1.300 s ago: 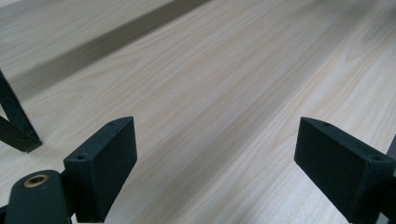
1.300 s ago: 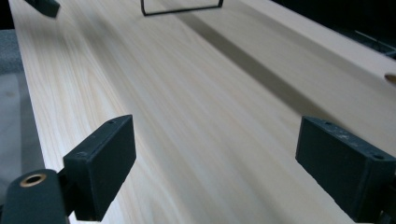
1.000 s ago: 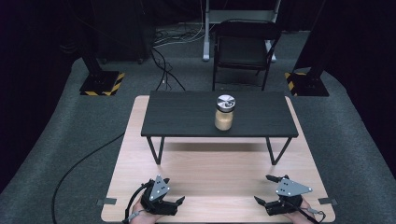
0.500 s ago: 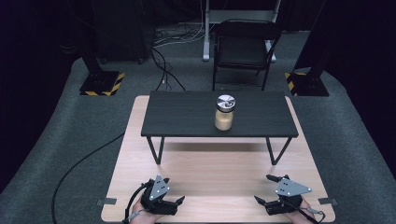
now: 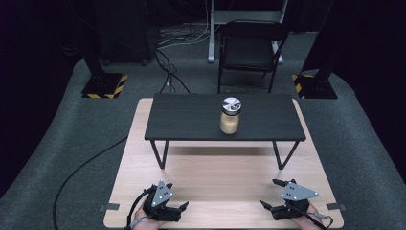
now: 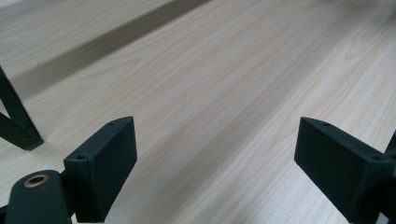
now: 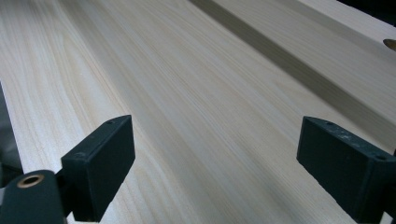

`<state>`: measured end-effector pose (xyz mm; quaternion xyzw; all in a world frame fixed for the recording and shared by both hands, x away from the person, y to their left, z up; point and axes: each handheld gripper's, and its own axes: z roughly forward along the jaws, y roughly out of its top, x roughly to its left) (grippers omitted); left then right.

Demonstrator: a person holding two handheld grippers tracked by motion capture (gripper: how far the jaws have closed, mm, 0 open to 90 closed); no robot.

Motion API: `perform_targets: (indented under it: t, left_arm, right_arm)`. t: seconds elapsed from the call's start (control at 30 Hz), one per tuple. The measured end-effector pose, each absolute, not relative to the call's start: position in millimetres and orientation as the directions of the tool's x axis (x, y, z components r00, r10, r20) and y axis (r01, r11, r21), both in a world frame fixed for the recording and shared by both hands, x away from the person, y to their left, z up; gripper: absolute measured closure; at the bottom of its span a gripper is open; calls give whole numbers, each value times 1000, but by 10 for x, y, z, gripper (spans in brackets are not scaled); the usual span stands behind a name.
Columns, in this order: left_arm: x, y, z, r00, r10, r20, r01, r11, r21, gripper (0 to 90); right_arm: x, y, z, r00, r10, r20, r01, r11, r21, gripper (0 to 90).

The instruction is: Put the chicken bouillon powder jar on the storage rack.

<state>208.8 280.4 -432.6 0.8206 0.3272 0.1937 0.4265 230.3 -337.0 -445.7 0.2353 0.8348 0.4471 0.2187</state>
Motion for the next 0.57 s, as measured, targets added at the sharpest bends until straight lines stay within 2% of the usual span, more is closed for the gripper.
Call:
perform_targets:
  t: [0.57]
  left_arm:
    - [2114,2787,-4327,713,700,41,372,-427,825,130]
  right_arm:
    - [2302,-3387,-4460,-793,591,-150,201,485,851,103]
